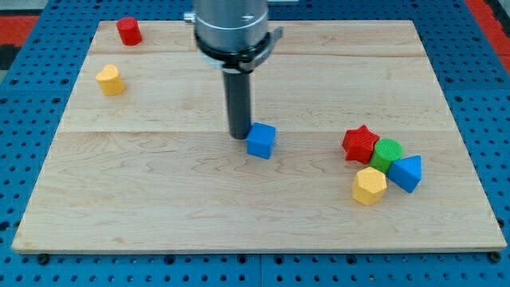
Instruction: Push the blue cube into the red star
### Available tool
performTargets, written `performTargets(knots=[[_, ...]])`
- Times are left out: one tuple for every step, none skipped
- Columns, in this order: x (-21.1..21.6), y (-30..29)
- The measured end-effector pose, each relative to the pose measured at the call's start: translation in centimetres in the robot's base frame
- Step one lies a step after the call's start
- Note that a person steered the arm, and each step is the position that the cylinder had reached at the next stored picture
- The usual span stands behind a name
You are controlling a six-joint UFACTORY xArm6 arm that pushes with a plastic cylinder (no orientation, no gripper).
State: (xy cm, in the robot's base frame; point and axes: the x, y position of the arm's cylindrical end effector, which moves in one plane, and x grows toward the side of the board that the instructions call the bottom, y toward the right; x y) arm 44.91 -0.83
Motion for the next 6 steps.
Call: performTargets(knots=[[0.1, 4.9], [0.7, 4.3], [0.8, -2.1], [2.3, 0.5], [2.7, 5.8], [2.7, 9.6]])
